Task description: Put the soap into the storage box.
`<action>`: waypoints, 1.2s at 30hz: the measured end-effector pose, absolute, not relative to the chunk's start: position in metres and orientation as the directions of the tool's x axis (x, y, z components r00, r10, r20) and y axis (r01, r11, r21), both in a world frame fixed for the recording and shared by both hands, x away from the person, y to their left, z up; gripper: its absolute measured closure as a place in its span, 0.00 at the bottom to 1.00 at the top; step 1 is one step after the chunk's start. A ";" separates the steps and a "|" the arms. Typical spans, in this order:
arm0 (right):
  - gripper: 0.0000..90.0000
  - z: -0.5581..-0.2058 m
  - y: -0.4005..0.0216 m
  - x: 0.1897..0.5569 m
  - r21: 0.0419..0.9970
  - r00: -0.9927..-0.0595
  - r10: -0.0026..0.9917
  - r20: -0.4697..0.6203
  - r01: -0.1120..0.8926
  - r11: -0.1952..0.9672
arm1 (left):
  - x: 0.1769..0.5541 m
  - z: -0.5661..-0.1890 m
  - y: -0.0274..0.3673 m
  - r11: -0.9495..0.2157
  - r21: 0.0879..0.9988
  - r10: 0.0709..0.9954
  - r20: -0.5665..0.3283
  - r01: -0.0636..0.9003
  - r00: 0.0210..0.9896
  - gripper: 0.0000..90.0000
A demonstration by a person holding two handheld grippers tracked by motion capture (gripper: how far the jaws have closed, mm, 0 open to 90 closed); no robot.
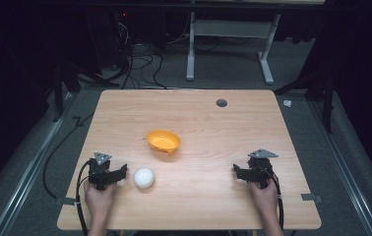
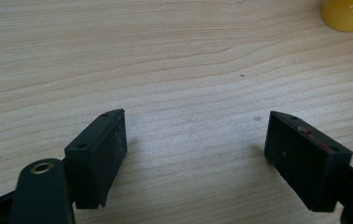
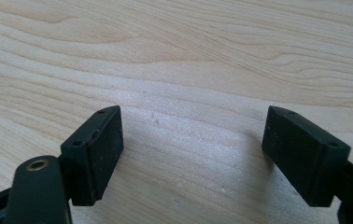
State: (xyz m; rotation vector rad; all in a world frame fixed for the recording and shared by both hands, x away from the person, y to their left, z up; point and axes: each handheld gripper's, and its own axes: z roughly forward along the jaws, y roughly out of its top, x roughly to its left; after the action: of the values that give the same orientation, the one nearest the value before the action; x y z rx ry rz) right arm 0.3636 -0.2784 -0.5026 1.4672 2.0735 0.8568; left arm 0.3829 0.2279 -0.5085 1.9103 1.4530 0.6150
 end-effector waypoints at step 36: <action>0.24 -0.502 -0.278 0.364 0.711 -0.321 0.947 -0.011 0.663 0.233 | 0.383 -0.508 0.229 -0.168 0.730 0.962 -0.027 0.663 0.273 0.21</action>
State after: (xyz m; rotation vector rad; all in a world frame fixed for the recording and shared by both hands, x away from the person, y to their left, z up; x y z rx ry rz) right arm 0.3641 -0.2781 -0.5024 1.4755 2.0674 0.8537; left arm 0.3830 0.2290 -0.5082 1.9106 1.4616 0.6035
